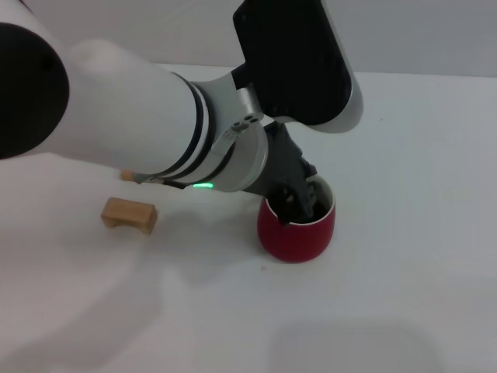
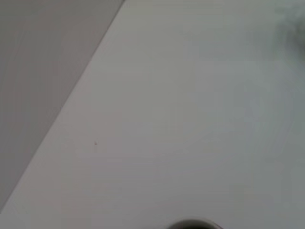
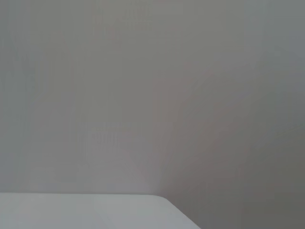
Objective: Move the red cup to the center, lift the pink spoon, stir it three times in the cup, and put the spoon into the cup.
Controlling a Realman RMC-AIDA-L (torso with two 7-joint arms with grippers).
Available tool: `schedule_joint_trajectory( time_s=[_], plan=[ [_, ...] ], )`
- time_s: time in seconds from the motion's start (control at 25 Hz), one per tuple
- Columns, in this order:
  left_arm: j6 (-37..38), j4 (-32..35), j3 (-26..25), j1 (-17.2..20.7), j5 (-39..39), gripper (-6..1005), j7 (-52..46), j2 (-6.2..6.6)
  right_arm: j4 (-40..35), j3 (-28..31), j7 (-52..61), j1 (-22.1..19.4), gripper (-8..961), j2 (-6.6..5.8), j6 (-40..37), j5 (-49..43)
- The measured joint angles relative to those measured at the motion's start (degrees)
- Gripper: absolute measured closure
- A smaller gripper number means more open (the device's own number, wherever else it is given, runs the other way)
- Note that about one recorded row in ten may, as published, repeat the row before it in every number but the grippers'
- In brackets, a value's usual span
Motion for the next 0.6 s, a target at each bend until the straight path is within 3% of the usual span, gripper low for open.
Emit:
schedule_joint_trajectory(
  time_s=[0.6],
  plan=[
    [-2.73, 0.11, -1.03, 1.0, 3.73, 869, -0.29, 0.23, 0.0, 0.0, 0.0, 0.11, 954, 0.07, -0.01, -0.09]
  ],
)
